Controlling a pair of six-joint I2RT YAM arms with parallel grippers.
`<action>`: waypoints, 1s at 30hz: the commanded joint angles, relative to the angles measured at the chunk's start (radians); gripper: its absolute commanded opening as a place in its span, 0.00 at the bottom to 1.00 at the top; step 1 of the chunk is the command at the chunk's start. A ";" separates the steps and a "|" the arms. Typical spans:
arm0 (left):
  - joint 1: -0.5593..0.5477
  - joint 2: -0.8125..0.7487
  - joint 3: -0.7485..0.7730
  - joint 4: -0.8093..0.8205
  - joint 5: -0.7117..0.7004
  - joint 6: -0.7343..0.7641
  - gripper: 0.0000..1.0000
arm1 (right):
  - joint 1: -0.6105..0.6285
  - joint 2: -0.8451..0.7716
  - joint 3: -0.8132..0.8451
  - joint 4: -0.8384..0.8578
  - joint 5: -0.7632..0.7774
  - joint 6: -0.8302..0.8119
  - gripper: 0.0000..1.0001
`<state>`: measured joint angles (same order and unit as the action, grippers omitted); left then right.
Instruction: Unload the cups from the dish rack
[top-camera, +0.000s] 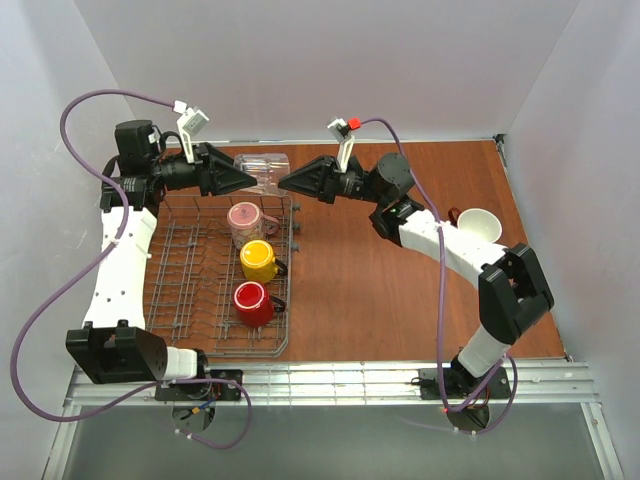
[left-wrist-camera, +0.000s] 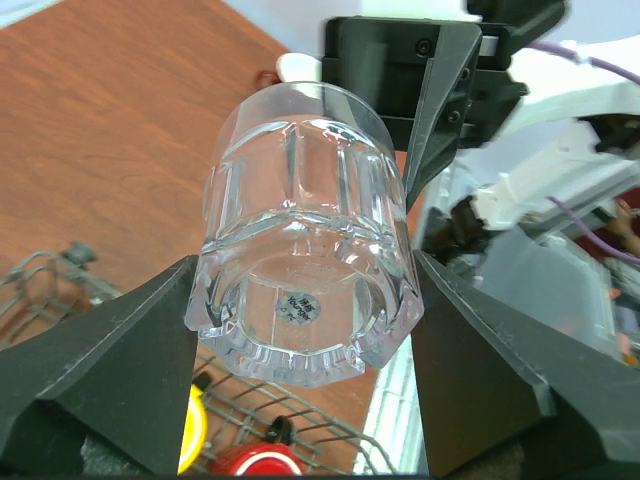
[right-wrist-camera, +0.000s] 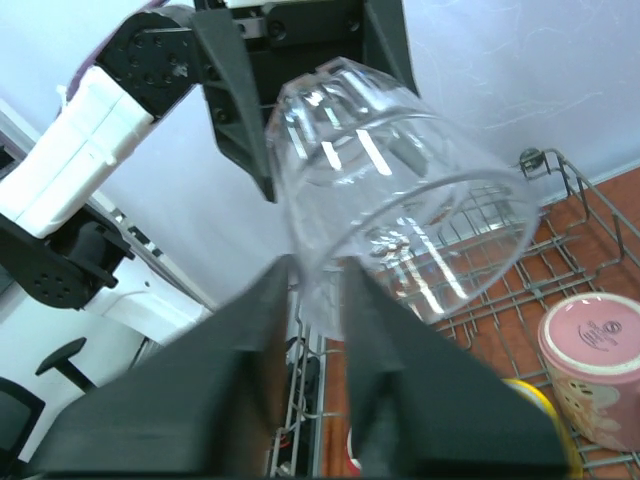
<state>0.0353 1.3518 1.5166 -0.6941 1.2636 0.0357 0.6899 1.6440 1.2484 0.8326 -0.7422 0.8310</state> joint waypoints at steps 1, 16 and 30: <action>-0.006 -0.052 -0.013 0.031 0.039 -0.011 0.00 | 0.007 0.005 0.051 0.068 0.020 0.026 0.04; -0.006 -0.062 0.039 -0.067 -0.416 0.089 0.98 | -0.165 -0.196 -0.144 -0.147 0.050 -0.128 0.01; -0.008 -0.068 0.007 -0.139 -0.731 0.193 0.98 | -0.308 -0.098 0.229 -1.576 0.924 -0.968 0.01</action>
<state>0.0250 1.3014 1.5421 -0.8089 0.5789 0.2012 0.3771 1.4731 1.3964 -0.4004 -0.0811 0.0437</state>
